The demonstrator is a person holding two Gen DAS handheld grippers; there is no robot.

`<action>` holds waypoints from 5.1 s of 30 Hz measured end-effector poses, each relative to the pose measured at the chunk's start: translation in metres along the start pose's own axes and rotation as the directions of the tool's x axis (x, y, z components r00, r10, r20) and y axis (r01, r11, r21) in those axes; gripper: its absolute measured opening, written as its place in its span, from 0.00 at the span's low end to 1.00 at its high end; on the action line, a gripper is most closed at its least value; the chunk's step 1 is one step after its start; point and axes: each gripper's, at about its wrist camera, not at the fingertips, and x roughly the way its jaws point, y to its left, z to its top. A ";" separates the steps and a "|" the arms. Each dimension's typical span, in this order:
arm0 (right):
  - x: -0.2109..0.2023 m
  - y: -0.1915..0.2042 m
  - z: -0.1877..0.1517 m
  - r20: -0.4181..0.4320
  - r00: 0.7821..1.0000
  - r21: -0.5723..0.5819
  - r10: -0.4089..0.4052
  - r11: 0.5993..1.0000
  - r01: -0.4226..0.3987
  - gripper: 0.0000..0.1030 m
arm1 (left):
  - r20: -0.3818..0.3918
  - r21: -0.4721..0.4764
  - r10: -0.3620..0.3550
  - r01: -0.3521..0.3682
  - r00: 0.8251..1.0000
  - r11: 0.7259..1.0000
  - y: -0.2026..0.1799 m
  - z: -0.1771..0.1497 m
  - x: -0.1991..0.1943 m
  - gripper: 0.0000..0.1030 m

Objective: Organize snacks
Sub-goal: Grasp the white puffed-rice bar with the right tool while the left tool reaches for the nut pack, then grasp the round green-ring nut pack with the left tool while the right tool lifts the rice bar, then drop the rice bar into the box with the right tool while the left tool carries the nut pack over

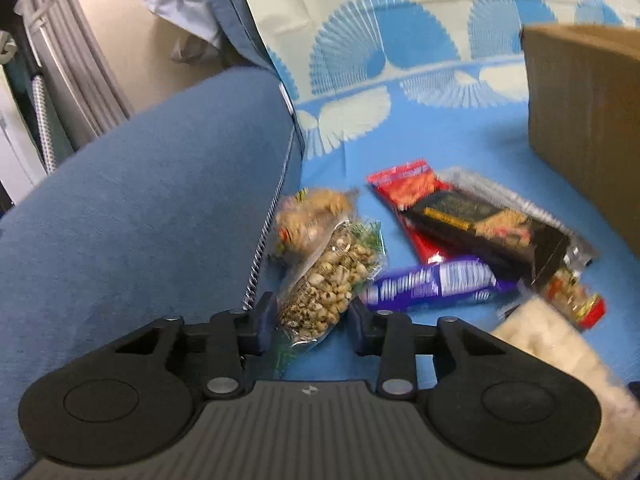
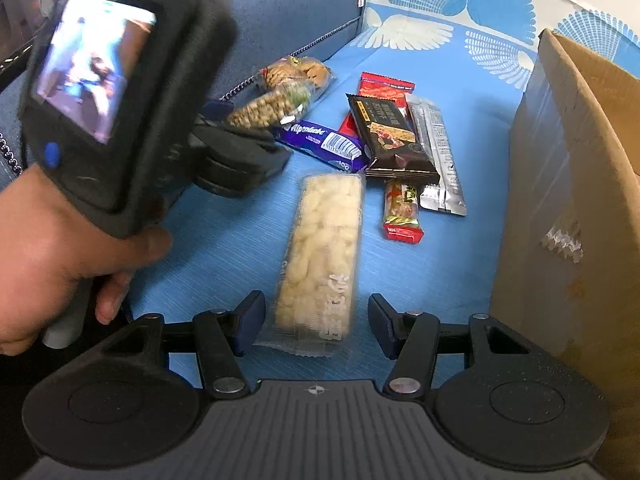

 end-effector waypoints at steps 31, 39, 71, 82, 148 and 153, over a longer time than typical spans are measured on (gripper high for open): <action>-0.022 0.014 -0.009 0.039 0.999 -0.014 -0.024 1.000 0.025 0.38 | -0.029 -0.479 -0.436 0.371 0.899 0.796 0.073 -0.025 -0.098 0.28; -0.020 0.014 -0.010 0.029 1.000 -0.015 -0.011 1.000 0.011 0.38 | -0.115 -0.422 -0.328 0.253 0.938 0.871 0.061 -0.023 -0.093 0.54; -0.011 0.013 -0.006 0.045 0.997 -0.027 -0.056 0.998 0.057 0.47 | -0.338 -0.296 -0.343 0.247 0.876 0.923 0.015 -0.021 -0.042 0.94; -0.013 0.019 -0.005 0.080 0.991 -0.016 -0.108 0.994 0.109 0.37 | -0.281 -0.365 -0.373 0.261 0.885 0.894 0.031 -0.023 -0.052 0.82; -0.146 -0.052 0.004 0.539 0.824 0.117 -0.173 0.985 0.130 0.36 | 0.132 -0.437 -0.237 0.271 0.963 0.858 0.051 -0.010 -0.124 0.80; -0.154 -0.071 0.006 0.553 0.808 0.182 -0.204 0.976 0.122 0.36 | 0.160 -0.425 -0.234 0.281 0.959 0.860 0.047 0.005 -0.138 0.80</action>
